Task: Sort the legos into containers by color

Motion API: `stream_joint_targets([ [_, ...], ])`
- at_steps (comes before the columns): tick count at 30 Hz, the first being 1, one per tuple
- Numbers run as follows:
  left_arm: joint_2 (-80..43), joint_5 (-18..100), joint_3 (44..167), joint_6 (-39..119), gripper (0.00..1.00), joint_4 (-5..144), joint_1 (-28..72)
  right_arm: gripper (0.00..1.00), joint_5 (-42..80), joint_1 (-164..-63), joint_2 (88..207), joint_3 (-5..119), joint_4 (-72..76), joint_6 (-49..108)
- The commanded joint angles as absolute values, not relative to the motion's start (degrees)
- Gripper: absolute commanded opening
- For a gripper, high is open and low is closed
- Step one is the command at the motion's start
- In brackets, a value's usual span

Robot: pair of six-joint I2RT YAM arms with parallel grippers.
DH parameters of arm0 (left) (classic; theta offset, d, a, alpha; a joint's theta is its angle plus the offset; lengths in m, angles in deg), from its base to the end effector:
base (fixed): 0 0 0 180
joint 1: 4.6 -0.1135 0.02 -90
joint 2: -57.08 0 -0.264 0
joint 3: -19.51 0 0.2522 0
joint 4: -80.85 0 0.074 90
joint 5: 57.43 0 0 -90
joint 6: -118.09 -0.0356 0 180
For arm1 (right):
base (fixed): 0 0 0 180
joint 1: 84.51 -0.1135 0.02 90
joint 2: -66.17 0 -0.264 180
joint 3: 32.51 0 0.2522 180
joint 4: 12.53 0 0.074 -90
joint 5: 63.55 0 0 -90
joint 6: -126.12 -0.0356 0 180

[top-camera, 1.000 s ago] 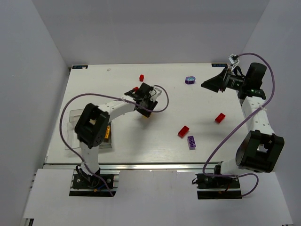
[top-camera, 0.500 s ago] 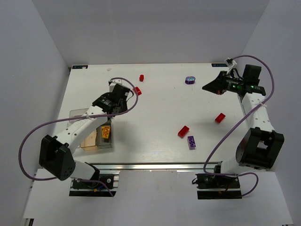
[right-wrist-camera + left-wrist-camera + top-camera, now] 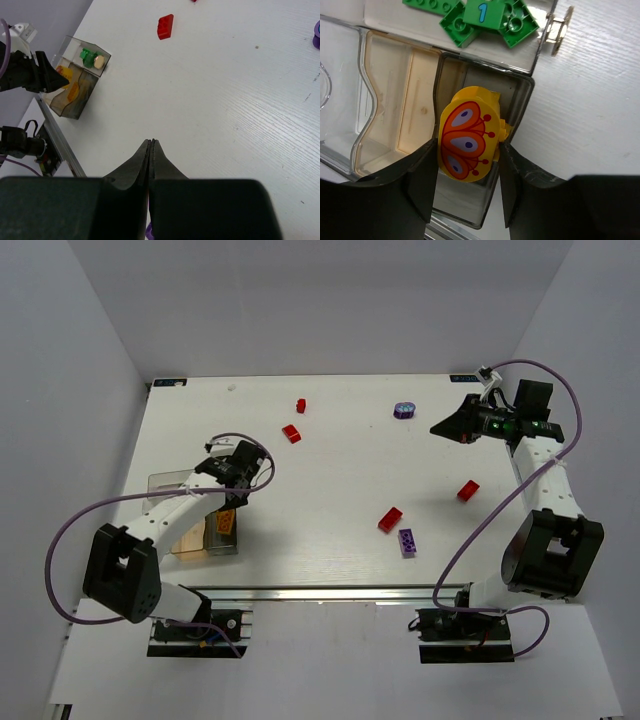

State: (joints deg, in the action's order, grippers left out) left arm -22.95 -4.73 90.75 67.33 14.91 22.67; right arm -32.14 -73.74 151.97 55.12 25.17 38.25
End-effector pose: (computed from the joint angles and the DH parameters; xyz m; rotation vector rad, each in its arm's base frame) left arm 0.2325 -0.0956 0.2363 -0.3760 2.4935 0.5258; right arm 0.3276 -0.0314 0.3306 -0.4055 1.9622 0.9632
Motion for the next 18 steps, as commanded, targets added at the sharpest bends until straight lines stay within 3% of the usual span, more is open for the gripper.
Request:
stream_joint_targets([
  [1, -21.1, -6.1, 89.4, 69.0, 0.00, 13.7, 21.6, 0.00, -32.5, -74.0, 152.7, 57.1, 25.4, 39.3],
  [2, -21.4, -6.1, 89.4, 69.3, 0.00, 13.0, 21.6, 0.00, -32.5, -73.9, 152.9, 57.1, 25.6, 39.3],
  [4, -21.5, -6.2, 89.5, 69.5, 0.14, 12.7, 21.1, 0.00, -32.6, -73.9, 153.3, 57.1, 25.5, 39.3],
  [5, -21.1, -6.3, 89.6, 69.5, 0.28, 12.5, 21.1, 0.00, -32.6, -73.9, 153.2, 57.1, 25.6, 39.3],
  [6, -20.8, -6.1, 89.6, 69.4, 0.55, 12.5, 21.1, 0.00, -32.7, -73.9, 153.3, 57.1, 25.6, 39.2],
  [9, -19.5, -6.1, 90.1, 69.2, 0.84, 12.7, 21.1, 0.00, -32.7, -74.0, 153.4, 57.1, 25.6, 39.3],
  [11, -19.0, -5.8, 90.8, 69.0, 0.90, 12.5, 21.1, 0.00, -32.7, -74.0, 153.6, 57.0, 25.6, 39.3],
  [15, -18.2, -5.5, 92.2, 69.0, 0.90, 11.5, 21.1, 0.00, -32.5, -74.0, 154.1, 57.1, 25.7, 39.4],
  [18, -16.2, -3.8, 93.7, 67.4, 0.81, 12.9, 21.8, 0.03, -32.4, -74.0, 154.1, 57.2, 25.9, 40.1],
])
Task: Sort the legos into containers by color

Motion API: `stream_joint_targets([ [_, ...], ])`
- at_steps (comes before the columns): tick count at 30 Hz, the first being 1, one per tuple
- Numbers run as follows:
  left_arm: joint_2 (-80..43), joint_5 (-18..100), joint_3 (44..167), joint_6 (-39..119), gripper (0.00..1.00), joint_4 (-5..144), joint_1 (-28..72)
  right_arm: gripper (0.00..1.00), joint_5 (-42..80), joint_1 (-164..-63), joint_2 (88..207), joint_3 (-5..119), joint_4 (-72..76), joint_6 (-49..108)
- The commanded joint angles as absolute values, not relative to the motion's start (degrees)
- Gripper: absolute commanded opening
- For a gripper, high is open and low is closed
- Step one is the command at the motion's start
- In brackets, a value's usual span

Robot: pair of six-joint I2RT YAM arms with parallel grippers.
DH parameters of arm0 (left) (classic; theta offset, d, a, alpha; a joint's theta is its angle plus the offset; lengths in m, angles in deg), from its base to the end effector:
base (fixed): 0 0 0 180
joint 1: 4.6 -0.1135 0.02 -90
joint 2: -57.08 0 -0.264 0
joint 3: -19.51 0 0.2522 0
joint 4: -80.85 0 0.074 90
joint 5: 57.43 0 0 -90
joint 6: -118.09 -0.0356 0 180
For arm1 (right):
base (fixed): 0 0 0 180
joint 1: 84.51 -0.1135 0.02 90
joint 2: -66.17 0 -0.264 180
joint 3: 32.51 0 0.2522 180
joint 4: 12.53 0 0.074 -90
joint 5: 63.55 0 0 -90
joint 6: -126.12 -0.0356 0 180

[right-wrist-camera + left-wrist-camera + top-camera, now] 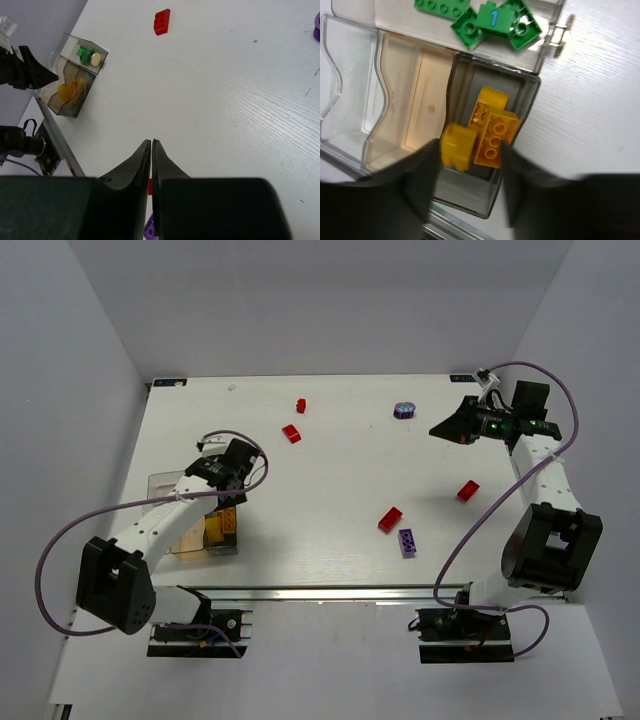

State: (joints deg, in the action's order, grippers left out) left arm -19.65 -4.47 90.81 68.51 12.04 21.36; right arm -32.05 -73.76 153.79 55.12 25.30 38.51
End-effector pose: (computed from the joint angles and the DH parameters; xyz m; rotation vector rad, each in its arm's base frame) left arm 0.2236 -0.0850 0.2480 -0.4326 2.4824 0.5149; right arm 0.3342 -0.0325 0.3205 -0.3920 1.9877 0.9776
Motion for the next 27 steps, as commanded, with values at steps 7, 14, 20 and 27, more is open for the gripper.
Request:
stream_joint_targets([
  [7, -16.1, 23.2, 90.7, 51.6, 0.00, 39.1, 21.2, 0.47, -31.5, -76.6, 156.2, 58.8, 31.2, 48.6],
  [14, -47.4, 20.6, 115.0, 59.7, 0.78, 32.9, 21.2, 0.19, -19.3, -79.3, 157.8, 60.1, 31.7, 48.3],
  [20, -66.5, 12.2, 143.0, 68.3, 0.98, 22.6, 21.2, 0.05, -18.3, -79.8, 156.7, 59.1, 30.1, 47.1],
  [27, -76.6, 9.0, 152.9, 72.3, 0.98, 25.2, 21.2, 0.06, -18.8, -79.7, 156.8, 59.4, 30.5, 46.9],
])
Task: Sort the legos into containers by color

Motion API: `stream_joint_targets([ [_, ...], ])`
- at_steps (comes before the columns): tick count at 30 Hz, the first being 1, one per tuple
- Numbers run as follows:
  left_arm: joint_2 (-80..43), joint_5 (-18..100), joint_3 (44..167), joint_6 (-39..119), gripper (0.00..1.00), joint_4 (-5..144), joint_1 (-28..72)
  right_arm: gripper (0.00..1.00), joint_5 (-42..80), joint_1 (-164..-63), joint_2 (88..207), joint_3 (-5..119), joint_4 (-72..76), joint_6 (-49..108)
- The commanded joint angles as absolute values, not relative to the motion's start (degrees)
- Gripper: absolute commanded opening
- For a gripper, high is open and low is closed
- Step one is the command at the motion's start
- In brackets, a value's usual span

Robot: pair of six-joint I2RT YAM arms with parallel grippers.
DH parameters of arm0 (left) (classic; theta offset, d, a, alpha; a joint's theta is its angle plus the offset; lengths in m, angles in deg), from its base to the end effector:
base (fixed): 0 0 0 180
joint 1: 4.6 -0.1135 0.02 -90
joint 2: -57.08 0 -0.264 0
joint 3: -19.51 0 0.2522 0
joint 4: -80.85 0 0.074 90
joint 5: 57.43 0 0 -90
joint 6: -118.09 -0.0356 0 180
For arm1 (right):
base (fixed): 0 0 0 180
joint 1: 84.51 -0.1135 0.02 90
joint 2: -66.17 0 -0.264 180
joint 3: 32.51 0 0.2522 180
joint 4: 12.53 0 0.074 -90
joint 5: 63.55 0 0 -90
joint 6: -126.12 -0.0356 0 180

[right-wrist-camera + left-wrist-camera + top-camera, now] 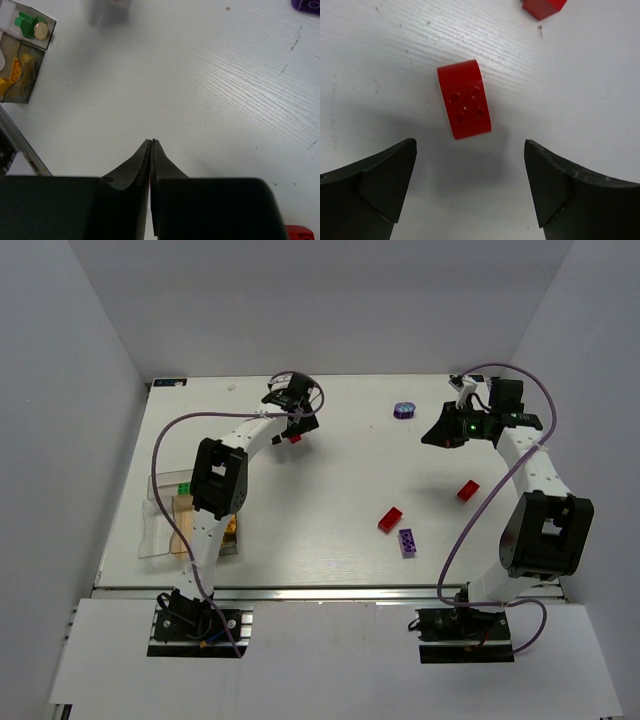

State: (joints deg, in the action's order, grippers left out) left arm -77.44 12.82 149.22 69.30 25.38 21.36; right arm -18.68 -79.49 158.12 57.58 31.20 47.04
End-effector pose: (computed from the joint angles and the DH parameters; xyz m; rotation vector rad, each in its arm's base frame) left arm 0.4636 -0.2123 0.1872 -0.4506 2.4871 -0.0044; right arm 0.3513 -0.0055 0.2984 -0.4788 2.1462 0.7695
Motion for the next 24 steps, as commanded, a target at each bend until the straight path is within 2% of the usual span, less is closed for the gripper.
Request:
stream_joint_targets([
  [1, -78.6, 8.3, 153.9, 72.4, 0.98, 24.4, 21.2, 0.06, -18.9, -79.6, 156.7, 59.4, 30.5, 46.8],
  [6, -83.5, 7.3, 160.4, 72.0, 0.95, 22.3, 20.6, 0.06, -19.1, -79.5, 156.1, 59.3, 30.2, 46.8],
  [8, -84.1, 7.4, 160.3, 71.9, 0.87, 22.7, 20.6, 0.06, -19.2, -79.4, 155.9, 59.3, 30.2, 46.8],
  [14, -85.6, 7.8, 160.8, 72.0, 0.75, 21.6, 20.1, 0.06, -19.3, -79.1, 155.6, 59.3, 30.1, 46.7],
  [15, -85.6, 7.8, 160.6, 71.9, 0.68, 21.5, 20.1, 0.06, -19.3, -79.2, 155.6, 59.2, 30.1, 46.7],
  [17, -85.4, 8.0, 160.6, 71.9, 0.59, 21.5, 19.6, 0.06, -19.5, -79.2, 155.6, 59.3, 30.1, 46.6],
  [18, -85.4, 8.1, 160.5, 71.9, 0.45, 21.5, 19.6, 0.06, -19.5, -79.2, 155.6, 59.3, 30.1, 46.6],
  [20, -85.2, 8.5, 160.3, 71.9, 0.30, 21.1, 19.6, 0.06, -19.5, -79.1, 155.6, 59.2, 30.1, 46.6],
  [21, -84.9, 8.7, 160.2, 71.9, 0.18, 20.9, 19.0, 0.06, -19.5, -79.1, 155.6, 59.2, 30.1, 46.5],
  [24, -82.7, 9.6, 159.6, 71.2, 0.06, 20.4, 19.0, 0.06, -19.6, -79.1, 155.4, 59.2, 30.1, 46.7],
])
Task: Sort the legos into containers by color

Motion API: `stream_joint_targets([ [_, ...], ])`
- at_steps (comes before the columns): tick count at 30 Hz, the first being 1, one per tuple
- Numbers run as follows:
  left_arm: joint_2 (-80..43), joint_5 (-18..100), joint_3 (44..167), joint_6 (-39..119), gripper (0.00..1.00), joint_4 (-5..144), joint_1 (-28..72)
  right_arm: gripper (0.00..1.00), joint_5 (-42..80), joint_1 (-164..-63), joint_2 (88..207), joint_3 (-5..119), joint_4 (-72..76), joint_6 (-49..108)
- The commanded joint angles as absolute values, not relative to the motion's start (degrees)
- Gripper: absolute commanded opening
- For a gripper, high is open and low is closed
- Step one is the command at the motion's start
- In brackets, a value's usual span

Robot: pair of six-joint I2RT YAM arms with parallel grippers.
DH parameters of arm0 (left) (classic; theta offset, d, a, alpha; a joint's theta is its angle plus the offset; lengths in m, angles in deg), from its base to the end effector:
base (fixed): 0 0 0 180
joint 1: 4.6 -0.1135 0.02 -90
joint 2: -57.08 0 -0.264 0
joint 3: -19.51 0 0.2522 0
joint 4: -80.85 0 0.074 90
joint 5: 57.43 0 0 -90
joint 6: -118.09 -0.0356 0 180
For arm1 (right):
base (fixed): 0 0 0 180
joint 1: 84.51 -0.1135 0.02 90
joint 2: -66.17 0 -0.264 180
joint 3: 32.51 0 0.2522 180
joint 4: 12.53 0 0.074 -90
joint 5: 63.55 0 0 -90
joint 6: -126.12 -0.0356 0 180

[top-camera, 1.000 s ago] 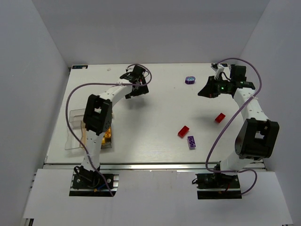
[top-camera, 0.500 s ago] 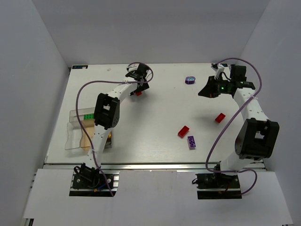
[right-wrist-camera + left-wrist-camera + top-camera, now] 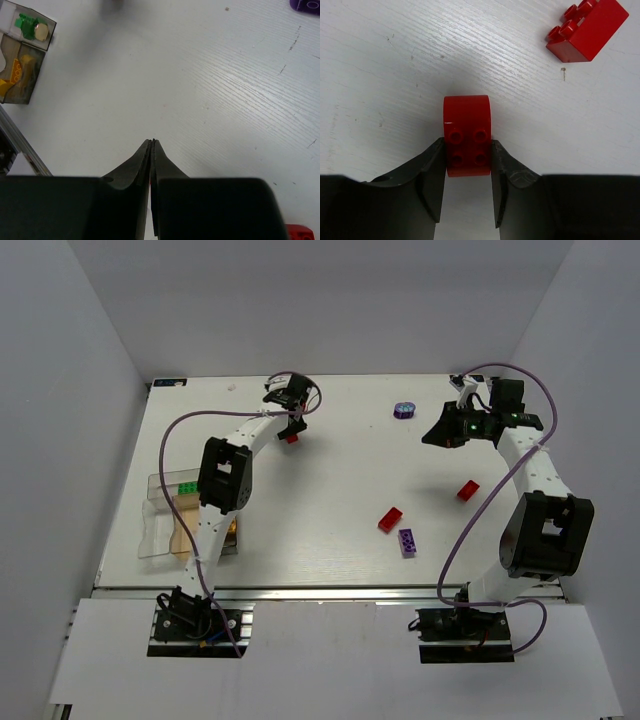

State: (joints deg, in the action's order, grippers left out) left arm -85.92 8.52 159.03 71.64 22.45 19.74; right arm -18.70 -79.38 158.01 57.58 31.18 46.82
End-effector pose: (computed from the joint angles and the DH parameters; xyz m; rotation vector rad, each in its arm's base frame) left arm 0.4914 -0.2064 0.1631 -0.5500 2.4486 0.0924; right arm 0.3509 -0.0062 0.2990 -0.4736 2.1457 0.7699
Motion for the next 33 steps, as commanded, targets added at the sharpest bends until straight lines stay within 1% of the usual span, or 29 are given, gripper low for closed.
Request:
stream_joint_targets([
  [1, -81.5, 10.0, 158.6, 70.5, 0.01, 20.8, 19.0, 0.06, -20.0, -79.2, 155.4, 59.2, 30.1, 46.8],
  [2, -79.8, 9.9, 157.8, 69.5, 0.00, 21.2, 19.0, 0.08, -20.3, -79.2, 155.3, 59.2, 30.1, 46.9],
  [3, -77.9, 9.5, 156.9, 67.4, 0.00, 22.2, 19.6, 0.12, -20.7, -79.1, 155.3, 59.2, 30.3, 47.8],
  [4, -73.3, 8.5, 155.5, 66.4, 0.00, 22.8, 19.6, 0.17, -21.5, -79.2, 155.4, 59.3, 30.8, 48.2],
  [5, -70.3, 6.1, 151.4, 65.2, 0.00, 23.6, 20.3, 0.19, -21.7, -79.2, 155.4, 59.4, 31.0, 48.2],
  [6, -67.1, 5.5, 148.7, 63.1, 0.00, 24.8, 20.3, 0.20, -22.0, -79.1, 155.5, 59.5, 31.0, 48.2],
  [7, -60.5, 5.4, 146.0, 62.7, 0.00, 24.9, 20.3, 0.20, -22.1, -79.2, 155.5, 59.4, 31.0, 48.3],
  [8, -57.1, 7.4, 139.5, 62.0, 0.00, 25.1, 19.5, 0.20, -22.0, -79.2, 155.6, 59.5, 31.0, 48.3],
  [10, -50.2, 9.2, 131.5, 61.6, 0.00, 26.9, 18.7, 0.19, -22.2, -79.2, 155.6, 59.5, 31.0, 48.4],
  [11, -43.0, 9.4, 127.3, 60.2, 0.00, 27.9, 18.0, 0.19, -22.2, -79.4, 155.6, 59.5, 31.1, 48.5],
  [12, -39.7, 9.5, 120.0, 60.5, 0.00, 28.6, 18.0, 0.19, -22.3, -79.4, 155.7, 59.5, 31.2, 48.5],
  [14, -32.5, 9.6, 114.8, 62.4, 0.00, 27.0, 16.1, 0.18, -23.0, -79.5, 155.7, 59.6, 31.3, 48.6],
  [16, -28.7, 6.0, 109.5, 64.7, 0.00, 22.2, 15.5, 0.19, -23.6, -79.4, 155.4, 59.6, 31.5, 48.7],
  [18, -23.2, 4.0, 105.7, 65.4, 0.00, 21.0, 13.9, 0.18, -23.9, -79.3, 155.1, 59.6, 31.4, 48.6],
  [19, -21.4, 2.0, 102.4, 65.6, 0.00, 20.3, 13.2, 0.18, -24.3, -79.1, 154.8, 59.5, 31.4, 48.6],
  [22, -16.1, 0.4, 98.3, 65.0, 0.00, 20.1, 10.7, 0.18, -25.1, -79.2, 154.4, 59.3, 31.4, 48.5],
  [25, -11.6, 2.8, 94.0, 61.1, 0.00, 23.1, 8.6, 0.19, -25.6, -79.2, 154.2, 59.3, 31.4, 48.4],
  [29, -12.1, -0.1, 93.2, 63.6, 0.00, 17.5, 6.6, 0.19, -26.4, -79.1, 154.1, 59.4, 31.5, 48.4],
  [33, -11.7, -2.1, 91.6, 65.1, 0.00, 15.6, 4.3, 0.19, -26.6, -79.1, 153.5, 59.3, 31.5, 48.7],
])
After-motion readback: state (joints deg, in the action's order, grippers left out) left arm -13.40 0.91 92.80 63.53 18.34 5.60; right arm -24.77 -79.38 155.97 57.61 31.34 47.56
